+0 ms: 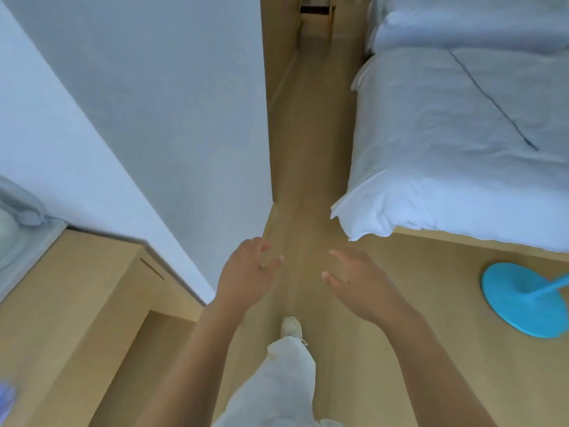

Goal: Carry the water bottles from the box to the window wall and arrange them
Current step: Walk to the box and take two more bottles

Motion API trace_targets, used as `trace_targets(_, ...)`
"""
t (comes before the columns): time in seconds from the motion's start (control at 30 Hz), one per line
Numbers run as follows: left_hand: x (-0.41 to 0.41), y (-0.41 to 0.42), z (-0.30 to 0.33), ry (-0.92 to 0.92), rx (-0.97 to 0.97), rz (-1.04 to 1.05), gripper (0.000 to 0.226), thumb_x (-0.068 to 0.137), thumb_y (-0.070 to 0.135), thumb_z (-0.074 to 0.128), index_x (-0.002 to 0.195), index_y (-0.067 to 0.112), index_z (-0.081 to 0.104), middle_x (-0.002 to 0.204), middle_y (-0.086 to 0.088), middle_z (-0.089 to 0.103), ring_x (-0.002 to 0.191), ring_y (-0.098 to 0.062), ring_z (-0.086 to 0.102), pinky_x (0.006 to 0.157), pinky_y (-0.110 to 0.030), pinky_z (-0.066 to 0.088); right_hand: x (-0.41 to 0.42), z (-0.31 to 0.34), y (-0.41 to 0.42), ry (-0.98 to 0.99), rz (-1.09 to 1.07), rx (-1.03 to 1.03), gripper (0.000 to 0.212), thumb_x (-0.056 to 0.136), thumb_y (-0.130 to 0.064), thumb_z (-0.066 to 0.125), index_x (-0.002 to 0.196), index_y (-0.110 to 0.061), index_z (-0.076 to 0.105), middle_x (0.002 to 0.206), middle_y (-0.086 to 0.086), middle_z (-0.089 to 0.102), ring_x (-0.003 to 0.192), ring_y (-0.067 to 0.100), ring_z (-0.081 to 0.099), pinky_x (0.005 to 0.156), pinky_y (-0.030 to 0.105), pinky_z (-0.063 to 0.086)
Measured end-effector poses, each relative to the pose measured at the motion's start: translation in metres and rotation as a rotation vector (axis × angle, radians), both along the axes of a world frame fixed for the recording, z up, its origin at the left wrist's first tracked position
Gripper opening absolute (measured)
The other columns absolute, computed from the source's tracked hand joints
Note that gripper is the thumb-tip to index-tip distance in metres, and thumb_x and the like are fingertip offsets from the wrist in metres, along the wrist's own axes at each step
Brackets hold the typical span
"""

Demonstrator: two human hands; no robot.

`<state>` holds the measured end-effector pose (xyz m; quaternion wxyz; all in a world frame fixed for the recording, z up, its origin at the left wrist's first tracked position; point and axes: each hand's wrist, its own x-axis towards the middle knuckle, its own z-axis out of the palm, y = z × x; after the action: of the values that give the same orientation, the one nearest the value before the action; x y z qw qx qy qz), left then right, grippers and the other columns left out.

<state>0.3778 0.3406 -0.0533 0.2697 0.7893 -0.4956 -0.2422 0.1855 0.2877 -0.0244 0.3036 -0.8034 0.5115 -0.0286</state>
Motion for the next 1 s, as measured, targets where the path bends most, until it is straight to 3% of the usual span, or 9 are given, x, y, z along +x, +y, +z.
trace_targets(0.27,0.026,-0.198,0.011,0.017,-0.037,-0.136,0.034,0.091,0.037,0.055,0.121,0.020,0.055,0.122,0.007,0.055,0.097,-0.002,0.045,0.084,-0.020,0.033,0.023,0.017,-0.165,0.109,-0.046,-0.073,0.047,0.096,-0.035,0.043,0.139,-0.017,0.036,0.138,0.000,0.043,0.126,0.017,0.035,0.096,0.027,0.032)
trace_targets(0.43,0.047,-0.273,0.016,-0.025,0.007,-0.208,0.035,0.092,0.030,0.053,0.127,0.022,0.052,0.130,0.007,0.053,0.116,-0.009,0.049,0.089,-0.021,0.034,0.044,0.017,-0.242,0.067,-0.106,-0.113,0.048,0.097,-0.035,0.043,0.141,-0.018,0.035,0.139,-0.002,0.043,0.125,0.014,0.037,0.094,0.022,0.030)
trace_targets(0.67,0.075,-0.366,0.008,-0.078,0.026,-0.229,0.034,0.092,0.032,0.053,0.125,0.023,0.053,0.131,0.010,0.051,0.118,-0.007,0.047,0.089,-0.020,0.033,0.064,-0.001,-0.345,0.031,-0.130,-0.080,0.046,0.096,-0.036,0.045,0.138,-0.019,0.039,0.137,-0.004,0.045,0.124,0.011,0.038,0.090,0.016,0.027)
trace_targets(0.83,0.089,-0.463,0.005,-0.123,0.031,-0.231,0.035,0.092,0.032,0.053,0.126,0.022,0.052,0.132,0.008,0.052,0.117,-0.010,0.050,0.093,-0.023,0.037,0.078,-0.017,-0.445,0.015,-0.142,-0.115,0.047,0.096,-0.038,0.045,0.138,-0.019,0.040,0.142,-0.003,0.043,0.130,0.014,0.037,0.102,0.023,0.030)
trace_targets(1.0,0.092,-0.580,0.014,-0.121,0.015,-0.229,0.039,0.093,0.031,0.053,0.130,0.020,0.051,0.133,0.006,0.051,0.117,-0.011,0.051,0.094,-0.024,0.040,0.089,-0.021,-0.566,0.019,-0.091,-0.123,0.049,0.096,-0.041,0.044,0.140,-0.020,0.038,0.144,-0.004,0.041,0.132,0.014,0.035,0.106,0.025,0.029)
